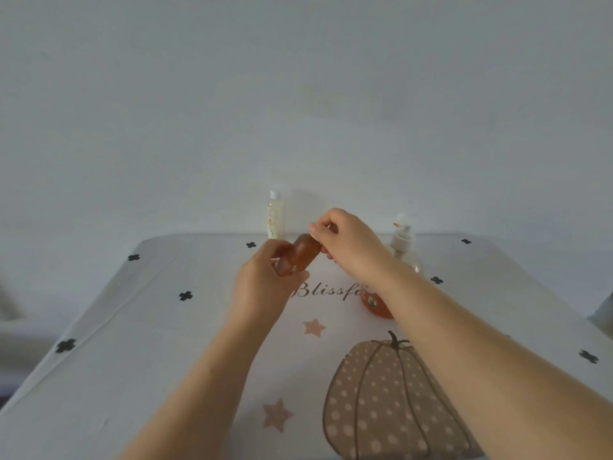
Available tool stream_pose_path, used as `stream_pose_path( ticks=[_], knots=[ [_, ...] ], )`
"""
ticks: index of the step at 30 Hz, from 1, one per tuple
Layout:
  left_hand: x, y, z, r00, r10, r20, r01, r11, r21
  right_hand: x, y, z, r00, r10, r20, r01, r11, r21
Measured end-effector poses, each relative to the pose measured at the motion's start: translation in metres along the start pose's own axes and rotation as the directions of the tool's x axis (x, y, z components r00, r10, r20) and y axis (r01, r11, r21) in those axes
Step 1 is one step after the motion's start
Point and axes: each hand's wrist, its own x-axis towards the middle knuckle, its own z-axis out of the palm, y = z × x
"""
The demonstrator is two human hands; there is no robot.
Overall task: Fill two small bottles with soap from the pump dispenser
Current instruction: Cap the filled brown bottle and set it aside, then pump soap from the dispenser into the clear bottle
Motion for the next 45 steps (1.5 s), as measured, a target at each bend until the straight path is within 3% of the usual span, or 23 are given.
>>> stream_pose_path(
  ticks=[7,12,20,24,37,45],
  knots=[
    [0.062,-0.008,0.004,0.999,0.025,0.031,-0.026,0.998,0.05,0.058,-0.011,0.007,0.989,-0.083,-0.123,0.042,0.951,-0.306],
    [0.096,-0.023,0.007,0.998,-0.056,-0.008,0.056,0.993,0.099,0.09,-0.014,0.014,0.991,-0.063,-0.121,-0.001,0.882,-0.472],
    [0.141,-0.04,0.016,0.988,-0.116,-0.1,0.128,0.984,0.12,0.126,-0.005,0.03,0.997,-0.027,-0.073,-0.022,0.798,-0.603],
    [0.154,-0.045,0.02,0.988,-0.142,-0.064,0.149,0.983,0.107,0.137,-0.003,0.03,0.996,-0.052,-0.075,-0.007,0.771,-0.637],
    [0.154,-0.044,0.029,0.989,-0.128,-0.078,0.134,0.988,0.075,0.141,-0.001,0.031,0.994,-0.046,-0.103,-0.019,0.83,-0.558],
    [0.116,-0.022,0.01,0.989,-0.096,-0.115,0.104,0.992,0.069,0.103,-0.017,0.019,0.991,-0.032,-0.127,-0.009,0.949,-0.316]
  ],
)
